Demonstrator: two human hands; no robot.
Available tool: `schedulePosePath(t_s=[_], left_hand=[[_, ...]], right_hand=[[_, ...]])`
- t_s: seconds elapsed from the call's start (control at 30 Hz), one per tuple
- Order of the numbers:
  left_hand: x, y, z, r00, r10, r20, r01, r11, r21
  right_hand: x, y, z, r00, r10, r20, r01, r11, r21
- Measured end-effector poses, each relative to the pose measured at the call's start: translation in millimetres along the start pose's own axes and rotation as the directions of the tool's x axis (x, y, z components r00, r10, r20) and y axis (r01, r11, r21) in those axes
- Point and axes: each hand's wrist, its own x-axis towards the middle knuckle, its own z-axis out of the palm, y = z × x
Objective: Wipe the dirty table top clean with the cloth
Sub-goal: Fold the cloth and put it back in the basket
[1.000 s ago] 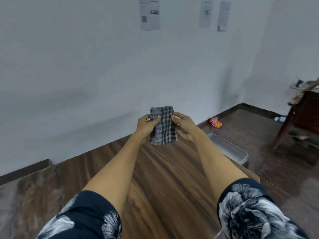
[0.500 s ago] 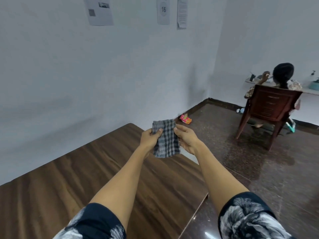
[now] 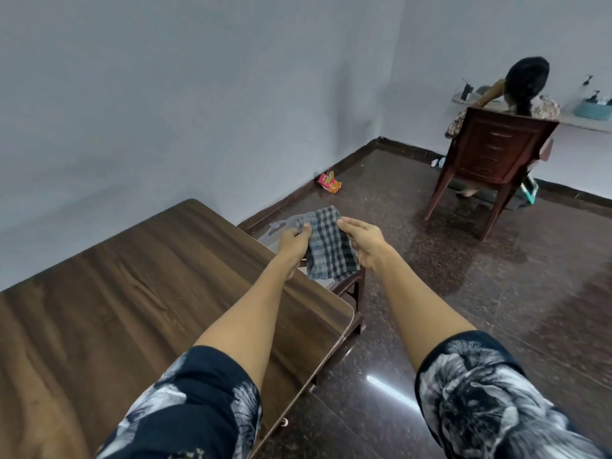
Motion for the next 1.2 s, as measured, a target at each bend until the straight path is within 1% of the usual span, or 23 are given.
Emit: schedulePosePath(t_s=[0.17,0.23,0.3,0.37,0.43,0.53,0.6,0.67,0.73,0.8,0.87,0.93,1.07,1.2], left_hand=[[51.3,-22.1,21.4,0.994,-0.106,-0.008,0.106,0.994,-0.037],[71.2,-26.8,30.2,0.99,-0.138,-0.023,0.135,0.985,-0.108],[94.4,-36.2,37.5,0.98,-0.199,-0.024,0.19,0.96,-0.206],[116.1,-44.3,43.2,0.958,-0.285,0.022,0.277,0.908,-0.314],[129.8,-48.9,48.7,0.931,-0.36,0.064,0.353,0.838,-0.416],[149.6,-56.2,55.0,0.892,-0.439,0.108,0.425,0.734,-0.53],[163.0,-61.3,57.2,0.891,-0.436,0.125,0.429,0.72,-0.546],[180.9,-68.7,59.9,0.894,-0.435,0.107,0.418,0.727,-0.544],[191.9,-75.6,62.1,0.884,-0.462,0.07,0.424,0.729,-0.538],[204.8,-83.2,61.0,0.877,-0.48,0.032,0.423,0.738,-0.526],[224.8,-95.9,61.5,0.861,-0.507,-0.027,0.428,0.753,-0.5],[239.7,-104.6,61.8,0.842,-0.535,-0.072,0.443,0.76,-0.476],[278.0,-133.9,64.2,0.763,-0.635,-0.121,0.517,0.712,-0.475],[320.6,-164.1,64.6,0.731,-0.664,-0.158,0.544,0.707,-0.452]], right_hand=[[50.2,12.0,-13.5,0.997,0.074,-0.012,-0.074,0.997,-0.001],[74.4,17.4,-16.4,0.993,0.118,0.002,-0.118,0.993,-0.014],[98.9,24.1,-19.1,0.981,0.186,0.053,-0.185,0.982,-0.035],[124.2,30.7,-20.6,0.952,0.284,0.111,-0.276,0.958,-0.083],[144.1,34.7,-22.6,0.919,0.366,0.144,-0.357,0.93,-0.083],[174.7,39.3,-23.1,0.899,0.414,0.142,-0.401,0.909,-0.111],[195.7,44.7,-23.6,0.902,0.414,0.12,-0.402,0.909,-0.111],[218.1,50.4,-22.9,0.9,0.424,0.105,-0.408,0.901,-0.146],[235.6,59.7,-22.5,0.881,0.462,0.103,-0.441,0.879,-0.181],[250.7,65.5,-19.8,0.863,0.489,0.124,-0.466,0.867,-0.178],[274.5,72.6,-14.9,0.858,0.496,0.131,-0.463,0.859,-0.219],[293.8,81.1,-9.3,0.851,0.509,0.128,-0.471,0.848,-0.243],[342.2,102.4,0.1,0.809,0.57,0.142,-0.518,0.807,-0.284],[388.5,127.1,9.3,0.789,0.603,0.119,-0.535,0.769,-0.35]])
